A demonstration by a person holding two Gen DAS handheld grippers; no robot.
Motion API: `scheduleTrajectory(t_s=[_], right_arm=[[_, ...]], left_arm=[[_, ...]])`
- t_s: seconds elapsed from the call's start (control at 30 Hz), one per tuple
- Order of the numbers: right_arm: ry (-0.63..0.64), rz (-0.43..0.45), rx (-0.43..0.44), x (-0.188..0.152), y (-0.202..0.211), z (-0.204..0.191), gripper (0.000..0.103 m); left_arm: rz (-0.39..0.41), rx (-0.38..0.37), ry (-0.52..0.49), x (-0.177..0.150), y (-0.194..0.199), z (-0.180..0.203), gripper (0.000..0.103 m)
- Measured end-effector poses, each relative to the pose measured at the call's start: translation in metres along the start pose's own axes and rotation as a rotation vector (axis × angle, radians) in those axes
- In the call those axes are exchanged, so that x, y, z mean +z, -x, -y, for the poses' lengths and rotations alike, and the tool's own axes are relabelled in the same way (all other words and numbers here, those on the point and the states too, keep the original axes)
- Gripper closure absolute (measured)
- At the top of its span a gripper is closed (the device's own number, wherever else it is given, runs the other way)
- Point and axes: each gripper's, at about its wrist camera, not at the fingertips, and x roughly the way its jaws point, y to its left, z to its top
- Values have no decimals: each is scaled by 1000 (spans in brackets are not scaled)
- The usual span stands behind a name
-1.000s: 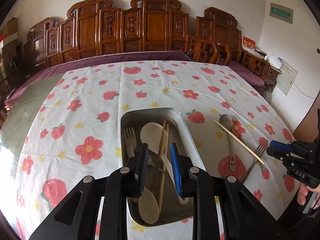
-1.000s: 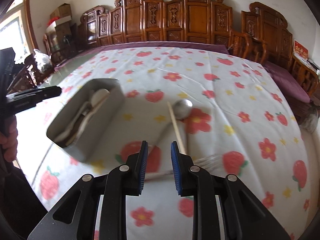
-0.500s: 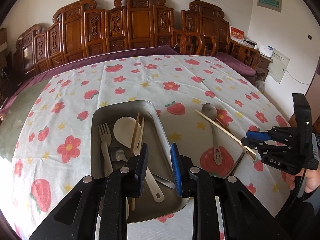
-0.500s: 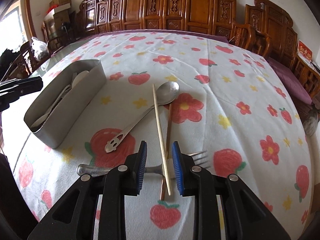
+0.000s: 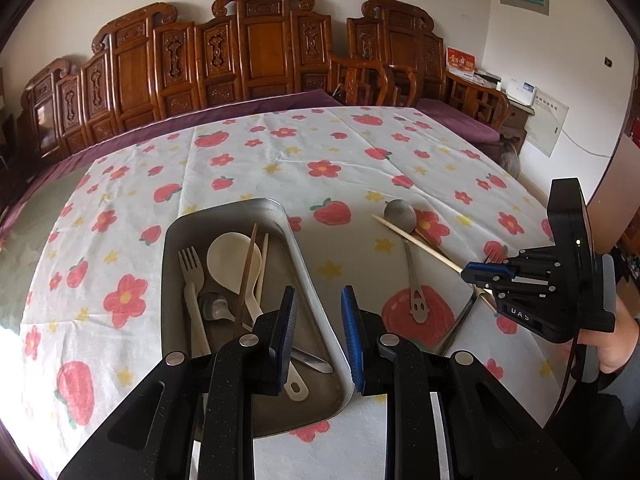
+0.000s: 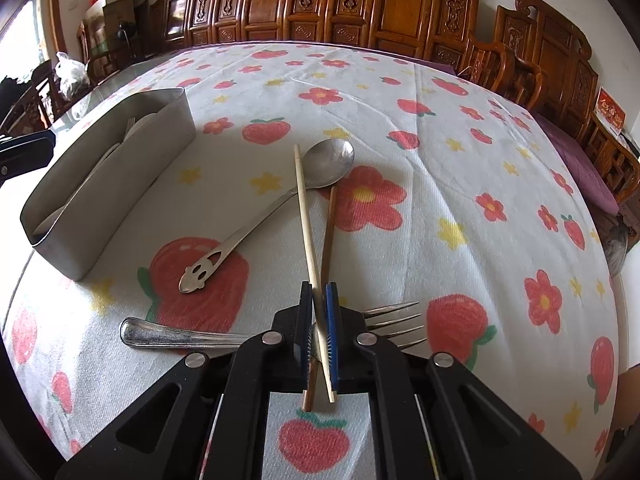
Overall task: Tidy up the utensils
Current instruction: 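Grasp the light bamboo chopstick with the right gripper and lift it, then grasp the metal fork by its handle with the left gripper and lift it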
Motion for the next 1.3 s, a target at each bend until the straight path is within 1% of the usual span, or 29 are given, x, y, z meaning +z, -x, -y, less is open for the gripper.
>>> scheduleTrajectory(t_s=[0.13, 0.37, 0.47, 0.67, 0.8, 0.93, 1.1, 1.3], right_arm=[[-11, 17, 9, -1, 6, 2, 97], [-68, 104, 33, -4, 39, 14, 97], [-88, 125, 23, -10, 51, 23, 97], [-139, 124, -5, -27, 58, 48, 97], [-175, 111, -19, -36, 55, 66, 97], [-207, 106, -14, -39, 52, 78, 97], [-220, 112, 5, -37, 51, 82, 97], [-224, 123, 29, -33, 51, 81, 97]], left_arm=[[2, -1, 0, 0, 0, 1, 82], [11, -23, -7, -1, 1, 10, 82], [7, -36, -26, -4, -1, 22, 82], [-7, -74, -69, -7, -8, 52, 81], [-28, -96, -109, -9, -19, 73, 81], [-71, -109, -146, -11, -36, 89, 81], [-126, -124, -191, -14, -56, 104, 81], [-177, -167, -225, -18, -76, 123, 81]])
